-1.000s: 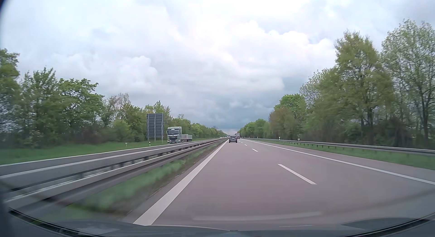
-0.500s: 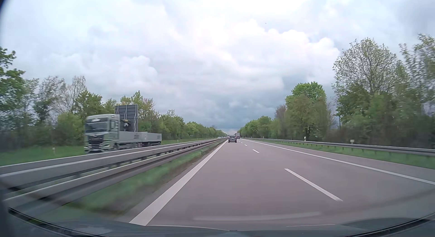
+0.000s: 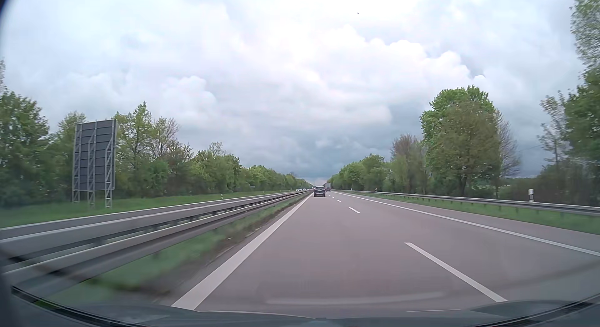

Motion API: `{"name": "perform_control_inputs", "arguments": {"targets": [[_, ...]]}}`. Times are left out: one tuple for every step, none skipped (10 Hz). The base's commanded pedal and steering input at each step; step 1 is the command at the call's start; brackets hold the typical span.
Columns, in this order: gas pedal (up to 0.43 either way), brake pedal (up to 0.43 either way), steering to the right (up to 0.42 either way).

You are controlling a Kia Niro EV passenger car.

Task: Follow the waypoints while adhering to traffic rules and regulations

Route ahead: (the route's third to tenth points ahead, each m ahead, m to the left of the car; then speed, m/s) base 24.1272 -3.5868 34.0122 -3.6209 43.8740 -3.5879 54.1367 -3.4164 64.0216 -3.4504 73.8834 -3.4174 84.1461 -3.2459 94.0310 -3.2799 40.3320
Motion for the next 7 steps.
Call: {"name": "perform_control_inputs", "arguments": {"targets": [[0.488, 0.012, -0.001], [0.488, 0.012, -0.001], [0.488, 0.012, -0.001], [0.488, 0.012, -0.001], [0.488, 0.012, -0.001], [0.488, 0.012, -0.001], [0.488, 0.012, -0.002]]}}
